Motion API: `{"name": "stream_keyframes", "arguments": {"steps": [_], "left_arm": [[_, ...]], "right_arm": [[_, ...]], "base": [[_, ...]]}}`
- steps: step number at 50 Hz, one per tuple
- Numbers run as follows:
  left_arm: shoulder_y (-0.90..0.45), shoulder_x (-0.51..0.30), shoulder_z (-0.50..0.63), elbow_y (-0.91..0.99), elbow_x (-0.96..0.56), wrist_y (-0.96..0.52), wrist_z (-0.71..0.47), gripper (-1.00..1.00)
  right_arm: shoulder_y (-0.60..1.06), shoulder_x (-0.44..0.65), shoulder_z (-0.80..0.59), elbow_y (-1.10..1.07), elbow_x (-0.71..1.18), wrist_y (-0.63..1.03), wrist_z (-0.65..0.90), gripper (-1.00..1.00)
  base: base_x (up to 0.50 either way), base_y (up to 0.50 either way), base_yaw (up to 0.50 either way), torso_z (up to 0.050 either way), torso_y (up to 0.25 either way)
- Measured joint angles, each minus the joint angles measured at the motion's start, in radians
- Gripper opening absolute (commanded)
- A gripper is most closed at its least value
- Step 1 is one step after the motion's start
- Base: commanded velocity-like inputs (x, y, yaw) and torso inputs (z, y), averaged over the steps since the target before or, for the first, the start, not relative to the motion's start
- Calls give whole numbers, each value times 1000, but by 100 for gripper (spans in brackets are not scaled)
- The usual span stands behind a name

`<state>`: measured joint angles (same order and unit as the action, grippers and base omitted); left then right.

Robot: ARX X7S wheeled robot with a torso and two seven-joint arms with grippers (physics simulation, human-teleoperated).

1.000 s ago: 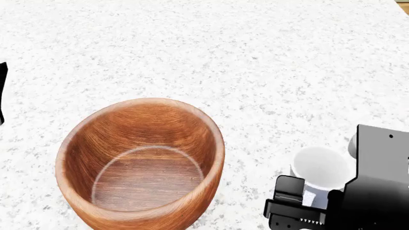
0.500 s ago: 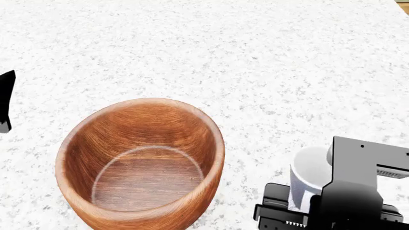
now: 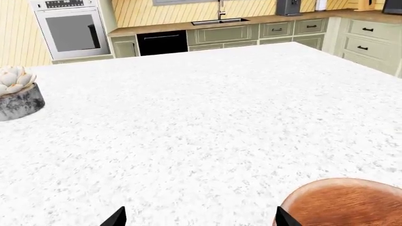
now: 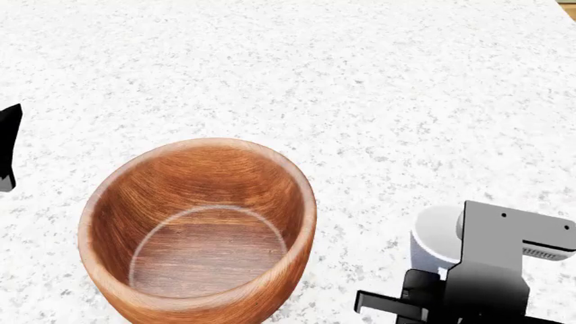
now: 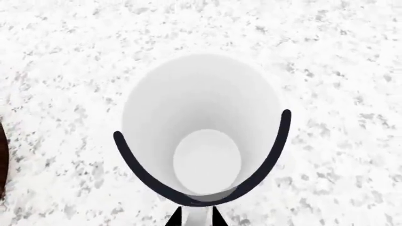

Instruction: Place the cup inside the bowl on the dining table and move the bowl to any counter.

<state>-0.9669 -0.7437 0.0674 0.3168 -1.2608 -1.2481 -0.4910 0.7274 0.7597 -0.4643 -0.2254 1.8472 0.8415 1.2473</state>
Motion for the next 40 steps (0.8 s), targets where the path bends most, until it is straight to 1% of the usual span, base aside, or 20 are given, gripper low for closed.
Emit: {"name": "stream_keyframes", "arguments": {"steps": [9, 18, 28, 40], "left_arm": [[-2, 8, 11, -2, 4, 6, -4, 100], [-1, 4, 12, -1, 0, 9, -4, 100], [-4, 4, 18, -1, -3, 11, -9, 100], [-2, -1, 20, 0, -10, 14, -7, 100]], "right_arm": [[35, 12, 7, -27, 12, 7, 12, -100], [111, 7, 4, -37, 30, 30, 23, -100], [291, -33, -23, -10, 82, 100, 27, -100], [537, -119, -68, 86, 104, 203, -39, -100]], "base": [[0, 0, 0, 0, 0], [0, 0, 0, 0, 0], [0, 0, 0, 0, 1], [0, 0, 0, 0, 0]]}}
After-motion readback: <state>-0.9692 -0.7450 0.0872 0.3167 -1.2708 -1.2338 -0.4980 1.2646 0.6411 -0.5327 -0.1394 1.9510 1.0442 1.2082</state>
